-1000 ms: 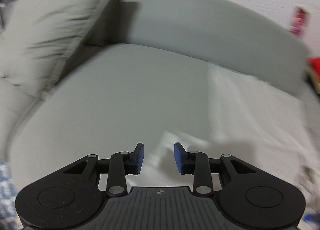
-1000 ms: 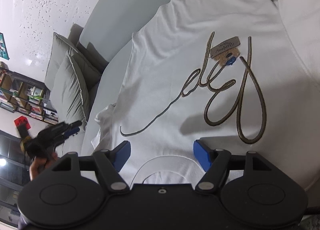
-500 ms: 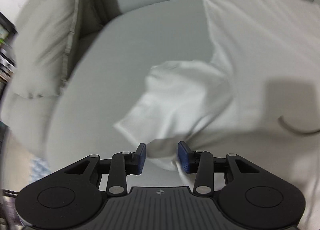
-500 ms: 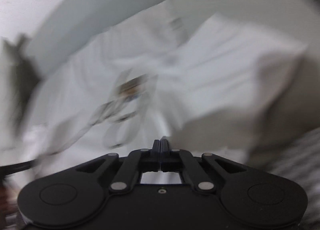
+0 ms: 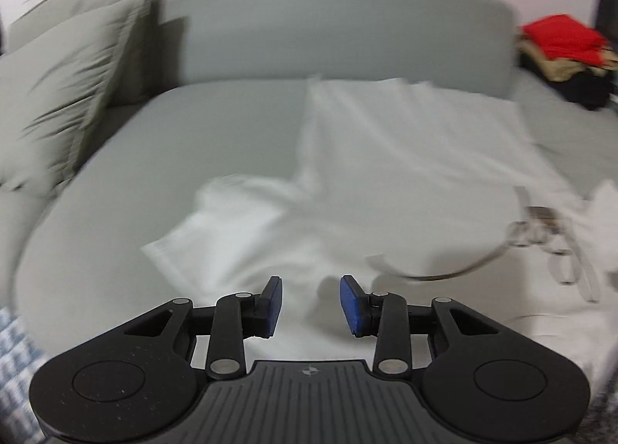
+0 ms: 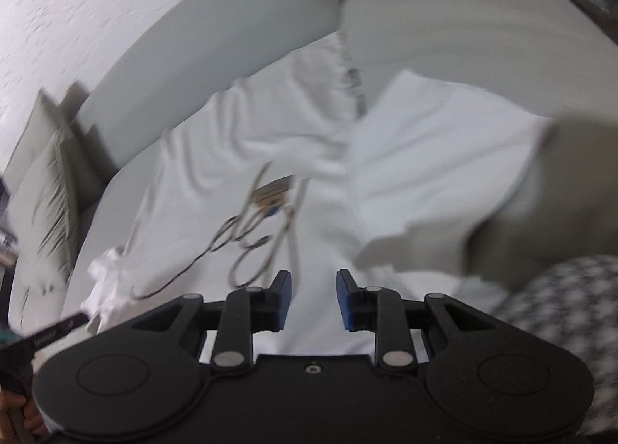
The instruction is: Fold clothes
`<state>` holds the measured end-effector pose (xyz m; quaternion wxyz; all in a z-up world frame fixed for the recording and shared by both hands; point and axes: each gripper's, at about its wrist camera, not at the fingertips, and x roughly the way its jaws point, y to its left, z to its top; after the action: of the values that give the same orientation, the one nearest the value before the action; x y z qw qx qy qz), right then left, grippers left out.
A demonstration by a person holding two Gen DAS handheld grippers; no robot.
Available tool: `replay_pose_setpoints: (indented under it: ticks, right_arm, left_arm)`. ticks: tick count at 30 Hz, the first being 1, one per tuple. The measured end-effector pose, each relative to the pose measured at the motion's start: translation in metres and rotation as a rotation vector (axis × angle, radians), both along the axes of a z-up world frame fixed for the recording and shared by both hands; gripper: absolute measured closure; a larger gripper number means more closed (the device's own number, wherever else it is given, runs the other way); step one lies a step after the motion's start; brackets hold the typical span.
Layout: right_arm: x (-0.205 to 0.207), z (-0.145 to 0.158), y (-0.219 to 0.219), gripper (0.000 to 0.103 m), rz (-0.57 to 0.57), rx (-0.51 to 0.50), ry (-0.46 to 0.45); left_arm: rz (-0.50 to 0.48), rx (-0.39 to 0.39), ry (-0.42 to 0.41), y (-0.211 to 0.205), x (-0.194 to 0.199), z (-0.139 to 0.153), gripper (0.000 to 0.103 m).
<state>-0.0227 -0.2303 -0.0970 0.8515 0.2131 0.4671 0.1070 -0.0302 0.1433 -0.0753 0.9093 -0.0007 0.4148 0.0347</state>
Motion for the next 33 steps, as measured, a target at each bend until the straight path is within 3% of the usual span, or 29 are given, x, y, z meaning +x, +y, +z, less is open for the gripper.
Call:
replay_pose_setpoints:
  ticks: [9,16,18,22,24,28,33]
  right_arm:
    - [0.009,-0.003,0.063,0.077,0.191,-0.092,0.017]
    - [-0.011,-0.015,0.075,0.076,0.290,-0.205,0.059]
    - [-0.025,-0.015,0.074,0.076,0.337,-0.239,0.102]
    - [-0.050,-0.029,0.060,0.076,0.365,-0.221,0.260]
    - [-0.055,-0.020,0.048,0.076,0.336,-0.158,0.230]
    - [-0.047,0.041,0.026,0.075,0.234,-0.019,0.023]
    - [-0.025,0.117,0.002,0.057,0.108,0.125,-0.242]
  left_arm:
    - [-0.135,0.015,0.102,-0.061,0.020,-0.037,0.066]
    - [-0.170,0.024,0.148,-0.057,-0.002,-0.043,0.064]
    - [-0.197,0.065,0.175,-0.059,-0.017,-0.041,0.065]
    - [-0.248,0.049,0.242,-0.055,-0.048,-0.042,0.068]
    - [-0.235,0.045,0.181,-0.046,-0.059,-0.031,0.067]
    - [-0.169,-0.015,-0.008,-0.022,-0.063,0.017,0.067]
    - [-0.099,-0.077,-0.268,0.002,-0.052,0.088,0.067]
